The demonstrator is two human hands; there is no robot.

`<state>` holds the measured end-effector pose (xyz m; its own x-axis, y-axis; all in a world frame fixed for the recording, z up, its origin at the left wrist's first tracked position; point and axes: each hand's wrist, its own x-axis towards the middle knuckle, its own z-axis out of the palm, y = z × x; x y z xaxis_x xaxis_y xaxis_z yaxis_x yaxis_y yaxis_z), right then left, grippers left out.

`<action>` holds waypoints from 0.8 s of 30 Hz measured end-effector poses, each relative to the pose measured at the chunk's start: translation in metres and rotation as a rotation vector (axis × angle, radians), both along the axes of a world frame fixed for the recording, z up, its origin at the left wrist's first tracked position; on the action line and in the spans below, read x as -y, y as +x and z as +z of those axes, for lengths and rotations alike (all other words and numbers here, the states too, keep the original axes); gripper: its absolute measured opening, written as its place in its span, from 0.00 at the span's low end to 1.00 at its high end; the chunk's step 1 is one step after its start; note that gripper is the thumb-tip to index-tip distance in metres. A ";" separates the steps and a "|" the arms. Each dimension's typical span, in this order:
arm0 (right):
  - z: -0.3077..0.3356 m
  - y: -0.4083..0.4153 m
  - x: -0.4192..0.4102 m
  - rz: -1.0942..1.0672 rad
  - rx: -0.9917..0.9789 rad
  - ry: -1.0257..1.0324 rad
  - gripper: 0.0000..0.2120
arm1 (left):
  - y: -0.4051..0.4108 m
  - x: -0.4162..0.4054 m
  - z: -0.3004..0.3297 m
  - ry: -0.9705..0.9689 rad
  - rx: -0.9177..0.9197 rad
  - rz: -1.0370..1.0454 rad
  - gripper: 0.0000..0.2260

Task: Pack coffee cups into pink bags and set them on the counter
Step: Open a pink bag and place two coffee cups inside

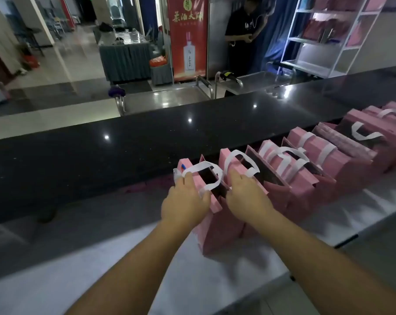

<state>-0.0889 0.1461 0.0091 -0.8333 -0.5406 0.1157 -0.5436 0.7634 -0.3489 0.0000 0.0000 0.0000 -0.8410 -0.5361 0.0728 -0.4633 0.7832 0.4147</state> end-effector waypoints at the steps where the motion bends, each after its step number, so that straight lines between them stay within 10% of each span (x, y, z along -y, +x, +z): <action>1: -0.001 -0.006 0.002 -0.012 0.027 -0.007 0.17 | -0.007 0.000 -0.001 0.039 0.016 0.016 0.32; 12: -0.023 -0.064 0.039 0.089 0.210 0.179 0.09 | -0.058 -0.008 -0.017 0.199 0.120 0.191 0.42; 24: -0.042 -0.082 0.054 0.169 0.245 0.277 0.15 | -0.047 0.002 0.005 0.318 0.165 0.441 0.10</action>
<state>-0.1714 0.0921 -0.0324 -0.7147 -0.6552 -0.2450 -0.5959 0.7537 -0.2773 -0.0472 -0.0023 0.0046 -0.5193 -0.8132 -0.2627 -0.7968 0.3496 0.4928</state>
